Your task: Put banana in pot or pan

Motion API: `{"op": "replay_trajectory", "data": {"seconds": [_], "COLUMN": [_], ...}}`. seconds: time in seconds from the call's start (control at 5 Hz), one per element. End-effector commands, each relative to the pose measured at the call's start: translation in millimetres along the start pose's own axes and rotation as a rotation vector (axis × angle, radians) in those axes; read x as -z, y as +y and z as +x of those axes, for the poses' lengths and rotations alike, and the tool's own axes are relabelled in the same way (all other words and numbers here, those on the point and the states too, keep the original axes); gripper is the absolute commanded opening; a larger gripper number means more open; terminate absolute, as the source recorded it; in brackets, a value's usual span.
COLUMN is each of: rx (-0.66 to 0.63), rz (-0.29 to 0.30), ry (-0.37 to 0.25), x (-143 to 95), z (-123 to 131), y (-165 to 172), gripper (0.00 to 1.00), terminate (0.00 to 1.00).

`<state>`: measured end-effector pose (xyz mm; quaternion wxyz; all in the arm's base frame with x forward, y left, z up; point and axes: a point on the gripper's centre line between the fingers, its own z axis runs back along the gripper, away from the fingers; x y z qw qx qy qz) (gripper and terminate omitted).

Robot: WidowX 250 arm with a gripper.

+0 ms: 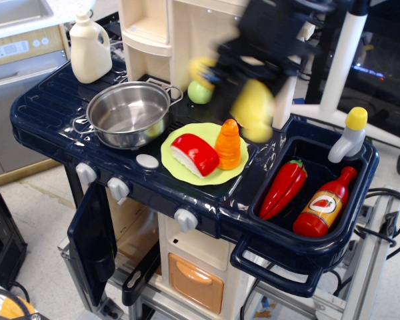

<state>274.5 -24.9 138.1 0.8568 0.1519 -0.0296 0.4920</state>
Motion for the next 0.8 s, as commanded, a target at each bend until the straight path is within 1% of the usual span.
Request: {"op": "replay_trajectory", "data": {"seconds": [0.0,0.2,0.4,0.6], "rx": [0.029,0.022,-0.064,-0.067], "rz": [-0.049,-0.084,-0.145,-0.222], "ry": [-0.058,-0.071,-0.092,-0.050], "x": [34,62,80,90], "z": [83,94,107,124], "y": [15,15,14,4], "gripper": [0.00,0.00,0.00,1.00], "terminate": [0.00,0.00,0.00,1.00]}}
